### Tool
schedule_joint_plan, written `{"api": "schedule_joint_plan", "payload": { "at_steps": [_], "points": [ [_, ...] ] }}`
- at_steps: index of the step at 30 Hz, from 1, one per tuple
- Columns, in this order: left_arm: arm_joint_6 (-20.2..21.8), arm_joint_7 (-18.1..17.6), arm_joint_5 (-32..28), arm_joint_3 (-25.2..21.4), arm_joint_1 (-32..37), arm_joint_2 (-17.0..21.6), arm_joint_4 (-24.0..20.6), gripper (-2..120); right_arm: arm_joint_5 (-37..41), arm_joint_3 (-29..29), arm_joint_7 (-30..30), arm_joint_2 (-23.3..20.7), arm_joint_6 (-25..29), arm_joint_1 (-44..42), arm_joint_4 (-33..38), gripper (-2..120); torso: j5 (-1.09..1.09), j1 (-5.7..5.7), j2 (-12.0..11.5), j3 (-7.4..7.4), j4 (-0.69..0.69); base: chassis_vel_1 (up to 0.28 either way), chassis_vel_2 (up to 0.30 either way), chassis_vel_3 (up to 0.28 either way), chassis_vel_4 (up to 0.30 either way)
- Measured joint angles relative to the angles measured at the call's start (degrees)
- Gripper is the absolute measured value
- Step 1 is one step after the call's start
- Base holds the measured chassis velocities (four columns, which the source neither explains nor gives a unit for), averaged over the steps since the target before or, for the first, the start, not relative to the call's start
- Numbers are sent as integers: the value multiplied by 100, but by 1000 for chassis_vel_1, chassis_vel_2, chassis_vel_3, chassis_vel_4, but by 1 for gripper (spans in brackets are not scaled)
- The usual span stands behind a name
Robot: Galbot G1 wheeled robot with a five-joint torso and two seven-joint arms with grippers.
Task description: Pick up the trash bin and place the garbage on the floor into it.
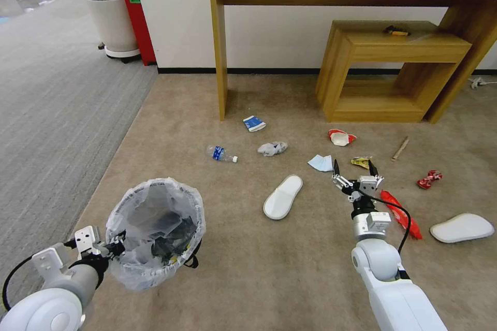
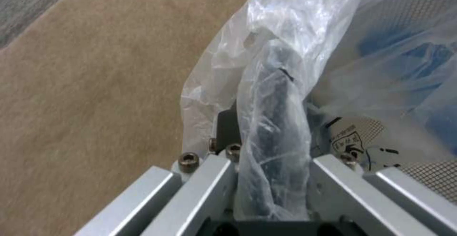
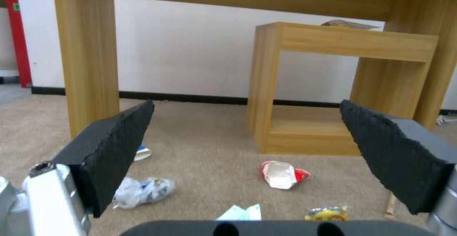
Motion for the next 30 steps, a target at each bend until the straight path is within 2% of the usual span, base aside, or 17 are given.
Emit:
{"api": "schedule_joint_plan", "payload": {
  "at_steps": [7,14,18,20,21,22,25,27,30],
  "points": [
    [-11,3,12,4,-9,-12,11,0,12,-48,7,24,121,19,-61,100,1,2,0,2,0,-127,118,125,-123],
    [-12,5,12,23,-30,-11,43,0,227,-171,51,14,257,69,-111,100,0,1,0,0,0,-29,21,20,-23],
    [-12,5,18,48,-35,2,66,0,597,-434,456,-159,-129,115,-25,100,0,1,0,0,0,0,0,0,0],
    [-12,5,25,70,-44,6,86,0,1294,-769,860,-405,-616,207,72,100,0,1,0,0,0,0,0,0,0],
    [-12,5,25,70,-44,6,86,0,1294,-769,860,-405,-616,207,72,100,0,1,0,0,0,0,0,0,0],
    [-12,5,31,80,-45,6,93,0,1639,-974,1101,-569,-891,302,76,100,1,0,0,0,0,0,0,0,0],
    [-12,5,43,91,-45,5,106,0,1862,-1193,1197,-786,-1061,419,0,100,0,0,0,0,1,0,0,0,0],
    [-12,4,62,107,-55,2,144,0,2147,-1653,1276,-1137,-1261,612,-210,100,0,0,0,0,0,0,0,0,0],
    [-13,5,69,116,-75,-12,175,0,2252,-1970,1319,-1215,-1338,750,-402,100,0,1,0,0,0,0,0,0,0]
  ]
}}
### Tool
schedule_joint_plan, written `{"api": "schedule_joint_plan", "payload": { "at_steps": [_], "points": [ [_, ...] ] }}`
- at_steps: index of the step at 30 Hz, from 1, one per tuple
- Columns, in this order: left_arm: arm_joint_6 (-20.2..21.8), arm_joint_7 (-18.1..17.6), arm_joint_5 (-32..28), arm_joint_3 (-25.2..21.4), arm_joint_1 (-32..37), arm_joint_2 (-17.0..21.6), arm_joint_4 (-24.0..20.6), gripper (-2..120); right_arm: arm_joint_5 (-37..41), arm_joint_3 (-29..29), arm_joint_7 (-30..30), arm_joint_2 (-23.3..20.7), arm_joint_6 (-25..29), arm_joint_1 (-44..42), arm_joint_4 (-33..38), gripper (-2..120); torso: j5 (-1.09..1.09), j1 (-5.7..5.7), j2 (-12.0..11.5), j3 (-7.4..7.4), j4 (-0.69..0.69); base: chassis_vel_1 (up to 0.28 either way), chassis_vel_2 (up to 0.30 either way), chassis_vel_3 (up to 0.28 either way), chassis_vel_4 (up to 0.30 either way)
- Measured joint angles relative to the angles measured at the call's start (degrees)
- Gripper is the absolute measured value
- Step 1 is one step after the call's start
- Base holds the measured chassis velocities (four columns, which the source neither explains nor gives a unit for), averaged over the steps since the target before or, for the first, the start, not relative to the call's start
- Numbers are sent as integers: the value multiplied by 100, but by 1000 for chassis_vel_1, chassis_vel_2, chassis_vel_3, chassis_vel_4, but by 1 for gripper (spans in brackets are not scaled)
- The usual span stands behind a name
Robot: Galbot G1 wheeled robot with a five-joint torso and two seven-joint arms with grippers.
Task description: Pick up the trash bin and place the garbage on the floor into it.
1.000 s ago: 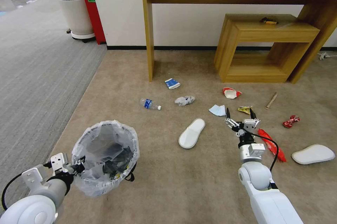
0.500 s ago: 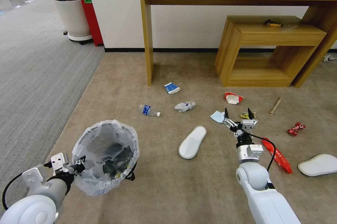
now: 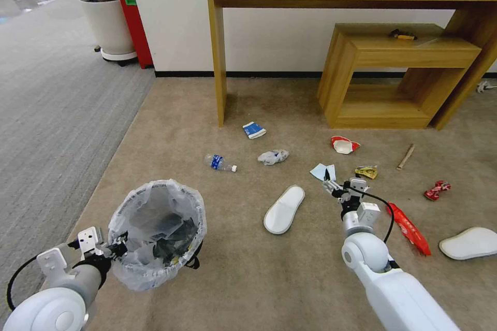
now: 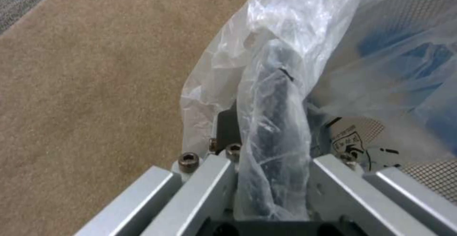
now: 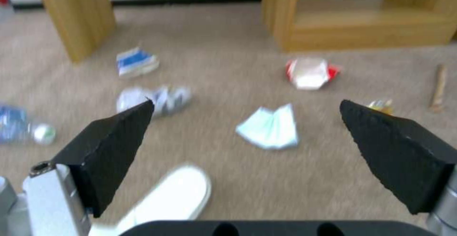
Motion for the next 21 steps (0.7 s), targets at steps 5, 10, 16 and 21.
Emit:
{"api": "schedule_joint_plan", "payload": {
  "at_steps": [5,10,16,21],
  "points": [
    [0,0,56,42,-28,-50,77,0,50,-450,76,55,-106,120,-271,100,0,0,0,0,0,0,0,0,0],
    [-2,0,80,54,-81,-84,172,0,396,-1028,398,100,-416,324,-438,100,0,0,0,0,0,0,0,0,0],
    [-12,-2,101,64,-119,-135,241,0,878,-1564,808,108,-763,633,-657,100,0,0,0,0,0,0,0,0,0],
    [-20,1,172,114,-150,-205,295,0,1251,-1965,1025,360,-934,1013,-856,100,0,0,0,0,1,0,0,0,0]
  ]
}}
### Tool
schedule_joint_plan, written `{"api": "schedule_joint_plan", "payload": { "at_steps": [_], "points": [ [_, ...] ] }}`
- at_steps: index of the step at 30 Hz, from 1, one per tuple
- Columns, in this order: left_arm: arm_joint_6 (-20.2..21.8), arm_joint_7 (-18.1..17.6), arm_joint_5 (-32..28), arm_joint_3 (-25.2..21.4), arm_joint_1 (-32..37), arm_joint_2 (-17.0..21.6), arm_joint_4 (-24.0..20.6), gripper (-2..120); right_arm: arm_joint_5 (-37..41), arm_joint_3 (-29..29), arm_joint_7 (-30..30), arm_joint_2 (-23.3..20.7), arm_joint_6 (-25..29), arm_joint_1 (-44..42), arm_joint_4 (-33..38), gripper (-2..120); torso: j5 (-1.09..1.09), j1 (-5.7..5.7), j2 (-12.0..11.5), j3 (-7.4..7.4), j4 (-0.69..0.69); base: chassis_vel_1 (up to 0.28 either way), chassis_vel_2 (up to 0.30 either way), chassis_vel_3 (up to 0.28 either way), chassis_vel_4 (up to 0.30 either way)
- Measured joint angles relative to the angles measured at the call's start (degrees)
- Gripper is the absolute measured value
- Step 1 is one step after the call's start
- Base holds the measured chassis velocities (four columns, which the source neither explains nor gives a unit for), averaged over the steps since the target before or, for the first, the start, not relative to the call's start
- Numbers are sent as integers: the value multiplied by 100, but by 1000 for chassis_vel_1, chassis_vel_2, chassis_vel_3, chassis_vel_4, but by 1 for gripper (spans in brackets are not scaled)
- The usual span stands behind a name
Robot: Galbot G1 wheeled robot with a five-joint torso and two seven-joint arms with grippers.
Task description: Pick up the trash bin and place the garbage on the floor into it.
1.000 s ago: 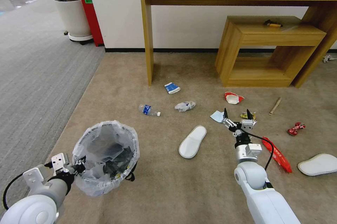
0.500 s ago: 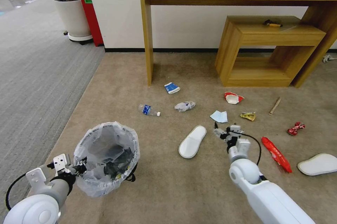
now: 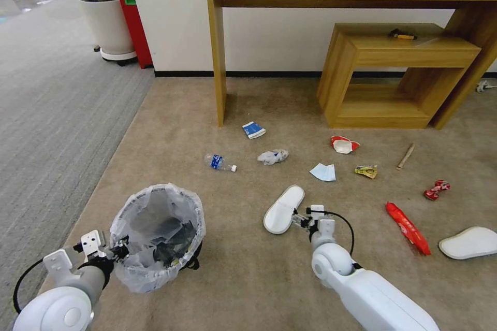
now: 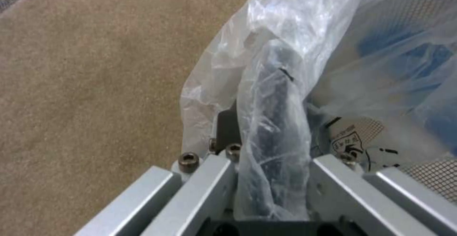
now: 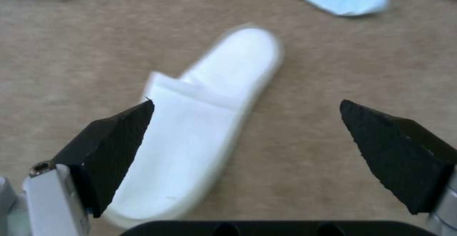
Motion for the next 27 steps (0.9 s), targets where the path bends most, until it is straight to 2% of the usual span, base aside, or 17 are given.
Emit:
{"api": "schedule_joint_plan", "payload": {
  "at_steps": [6,9,27],
  "points": [
    [-2,5,31,21,-9,-32,18,0,44,-206,51,181,-38,182,-114,100,-1,0,0,0,-2,0,0,0,0],
    [-5,15,41,0,-1,-49,10,0,58,-397,170,446,-115,354,-325,100,-2,0,0,0,0,0,0,0,0],
    [-36,32,58,11,32,-68,-39,0,3,-623,169,782,-127,644,-1205,100,0,0,0,0,-1,0,0,0,0]
  ]
}}
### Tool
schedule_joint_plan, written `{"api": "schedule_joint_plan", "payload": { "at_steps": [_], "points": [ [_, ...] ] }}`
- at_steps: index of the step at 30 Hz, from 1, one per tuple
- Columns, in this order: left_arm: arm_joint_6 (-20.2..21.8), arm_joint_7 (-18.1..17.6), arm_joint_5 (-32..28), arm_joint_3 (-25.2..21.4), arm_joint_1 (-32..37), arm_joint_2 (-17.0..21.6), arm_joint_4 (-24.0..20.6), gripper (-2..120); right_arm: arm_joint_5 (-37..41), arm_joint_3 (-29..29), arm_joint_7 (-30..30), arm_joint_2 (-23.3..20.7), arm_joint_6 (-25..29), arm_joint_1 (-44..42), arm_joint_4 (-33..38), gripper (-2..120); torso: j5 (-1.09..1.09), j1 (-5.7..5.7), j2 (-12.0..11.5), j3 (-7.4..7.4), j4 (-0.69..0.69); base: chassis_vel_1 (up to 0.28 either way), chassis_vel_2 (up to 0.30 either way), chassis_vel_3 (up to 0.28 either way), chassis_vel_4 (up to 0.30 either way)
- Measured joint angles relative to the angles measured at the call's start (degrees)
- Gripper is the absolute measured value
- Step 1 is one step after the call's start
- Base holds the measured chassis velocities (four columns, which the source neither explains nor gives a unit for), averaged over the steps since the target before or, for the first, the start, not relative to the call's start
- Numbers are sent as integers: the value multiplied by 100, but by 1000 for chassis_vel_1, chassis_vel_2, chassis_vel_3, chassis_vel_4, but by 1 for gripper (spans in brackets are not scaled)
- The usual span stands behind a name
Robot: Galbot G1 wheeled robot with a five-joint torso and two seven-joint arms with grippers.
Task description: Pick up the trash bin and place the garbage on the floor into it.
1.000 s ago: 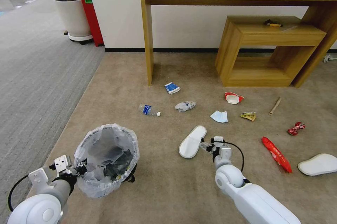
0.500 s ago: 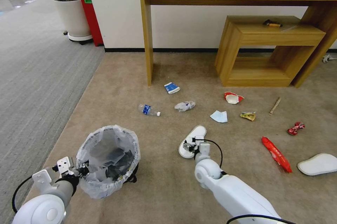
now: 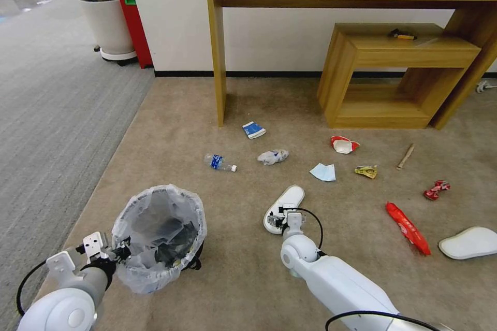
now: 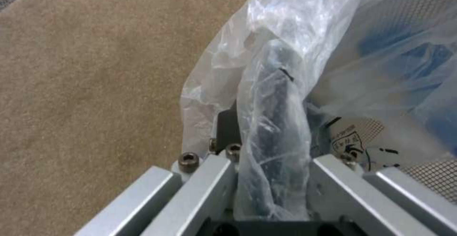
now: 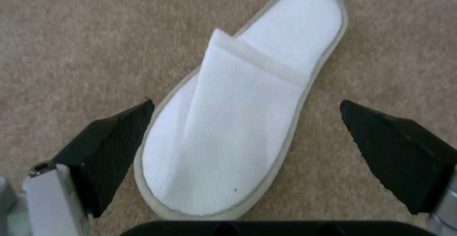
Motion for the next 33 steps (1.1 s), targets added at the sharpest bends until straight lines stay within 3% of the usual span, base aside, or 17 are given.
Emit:
{"api": "schedule_joint_plan", "payload": {
  "at_steps": [11,26,29,32,33],
  "points": [
    [-16,31,31,15,11,31,-16,0,-282,8,-68,417,122,145,-748,100,0,0,0,0,0,0,0,0,0],
    [-44,41,18,29,-12,65,0,0,-591,227,-175,510,300,188,-1274,99,0,0,0,0,0,0,0,0,0],
    [-48,41,18,34,-22,65,16,0,-650,314,-199,531,372,166,-1382,93,0,0,0,0,0,0,0,0,0],
    [-55,42,18,38,-24,67,20,0,-724,438,-262,542,446,99,-1452,76,1,0,0,0,0,0,0,0,0],
    [-55,42,18,38,-24,67,20,0,-724,438,-262,542,446,99,-1452,76,1,0,0,0,0,0,0,0,0]
  ]
}}
